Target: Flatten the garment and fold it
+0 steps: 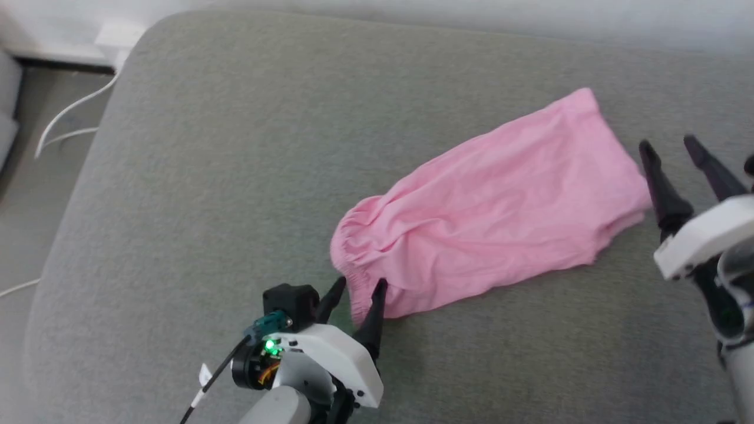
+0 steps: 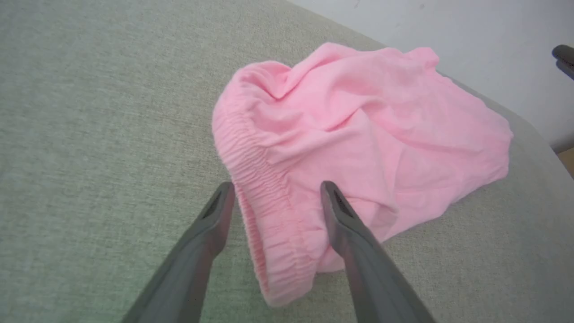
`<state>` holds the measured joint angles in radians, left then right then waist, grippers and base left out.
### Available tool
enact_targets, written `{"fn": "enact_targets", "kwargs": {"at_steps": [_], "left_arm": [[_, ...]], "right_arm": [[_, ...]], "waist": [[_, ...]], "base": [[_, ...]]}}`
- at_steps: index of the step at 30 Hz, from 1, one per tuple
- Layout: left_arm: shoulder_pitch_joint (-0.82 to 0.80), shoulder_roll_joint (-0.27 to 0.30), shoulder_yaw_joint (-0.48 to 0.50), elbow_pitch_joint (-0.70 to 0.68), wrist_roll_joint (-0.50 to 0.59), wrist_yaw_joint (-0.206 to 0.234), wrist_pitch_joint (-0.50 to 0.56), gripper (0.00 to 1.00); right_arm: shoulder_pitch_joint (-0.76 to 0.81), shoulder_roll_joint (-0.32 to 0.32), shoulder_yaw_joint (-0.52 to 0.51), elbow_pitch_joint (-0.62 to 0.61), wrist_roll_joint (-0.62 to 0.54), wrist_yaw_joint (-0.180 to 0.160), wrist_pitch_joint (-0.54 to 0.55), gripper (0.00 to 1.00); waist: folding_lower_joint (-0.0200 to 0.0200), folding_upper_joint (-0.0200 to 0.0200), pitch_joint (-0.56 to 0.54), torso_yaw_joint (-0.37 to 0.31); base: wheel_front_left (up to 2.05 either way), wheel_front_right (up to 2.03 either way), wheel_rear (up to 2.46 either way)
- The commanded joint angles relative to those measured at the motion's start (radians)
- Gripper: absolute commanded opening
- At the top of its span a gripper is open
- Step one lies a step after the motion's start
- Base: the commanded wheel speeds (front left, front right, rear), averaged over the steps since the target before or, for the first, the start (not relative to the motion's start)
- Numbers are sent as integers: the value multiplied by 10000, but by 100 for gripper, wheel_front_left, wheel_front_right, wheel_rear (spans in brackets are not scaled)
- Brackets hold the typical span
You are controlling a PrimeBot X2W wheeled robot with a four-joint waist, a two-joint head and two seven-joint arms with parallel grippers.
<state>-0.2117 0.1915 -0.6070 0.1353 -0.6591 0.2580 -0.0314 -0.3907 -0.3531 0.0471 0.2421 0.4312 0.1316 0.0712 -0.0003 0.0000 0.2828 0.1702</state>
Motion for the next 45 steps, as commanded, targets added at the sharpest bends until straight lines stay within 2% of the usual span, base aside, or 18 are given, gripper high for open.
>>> {"fn": "enact_targets", "kwargs": {"at_steps": [1,6,12,13,14,15,20,25,26,27,28,29,32,37,45], "left_arm": [[-8,-25,-34,110,-57,45,97,100],[-71,15,-237,741,-56,347,848,100],[-130,65,-409,931,-81,624,1566,100],[-157,75,-422,905,-74,624,1593,57],[-198,87,-450,879,-48,616,1611,9],[-249,91,-491,856,-28,580,1633,0],[-500,-11,-621,772,-15,391,1636,0],[-688,-104,-692,797,5,280,1551,0],[-703,-125,-698,817,-7,259,1529,0],[-717,-143,-701,841,-19,242,1508,0],[-726,-157,-705,869,-24,233,1486,0],[-724,-168,-707,894,-31,229,1465,0],[-682,-155,-693,962,-65,206,1388,0],[-568,-7,-636,956,-122,188,1325,0],[-287,557,-541,135,-220,331,1732,0]], "right_arm": [[289,240,-231,-206,-148,-9,-87,100],[1196,1126,-896,-896,-743,-9,14,100],[1249,1586,-1239,-745,-1434,-9,369,100],[1130,1624,-1252,-593,-1520,-9,447,100],[975,1669,-1289,-409,-1571,-9,517,100],[806,1683,-1293,-180,-1648,-9,627,100],[-110,1852,-1451,1153,-1917,-9,1457,100],[-676,2027,-1537,2050,-2422,-9,3316,100],[-694,2044,-1550,2074,-2569,-9,3718,77],[-678,2032,-1509,2036,-2762,-9,4103,38],[-632,2029,-1472,1938,-2924,-9,4435,22],[-570,2073,-1471,1794,-2995,-9,4711,0],[-292,2203,-1492,1123,-3057,-9,5190,0],[536,2369,-1926,-440,-2980,-9,5234,0],[2853,2803,-2717,-3502,-2517,-9,5755,0]], "waist": [[3,0,-326,-515],[3,0,-241,-656],[3,0,-84,-637],[3,0,-48,-618],[3,0,6,-585],[3,0,58,-544],[3,0,317,-316],[3,0,423,-178],[3,0,425,-165],[3,0,423,-153],[3,0,412,-148],[3,0,392,-151],[3,0,266,-221],[3,0,-72,-421],[3,0,-477,-934]], "base": [[0,0,0],[0,0,0],[0,0,0],[0,0,0],[0,0,0],[0,0,0],[0,0,0],[0,0,0],[0,0,0],[0,0,0],[0,0,0],[0,0,0],[0,0,0],[0,0,0],[0,0,0]]}}
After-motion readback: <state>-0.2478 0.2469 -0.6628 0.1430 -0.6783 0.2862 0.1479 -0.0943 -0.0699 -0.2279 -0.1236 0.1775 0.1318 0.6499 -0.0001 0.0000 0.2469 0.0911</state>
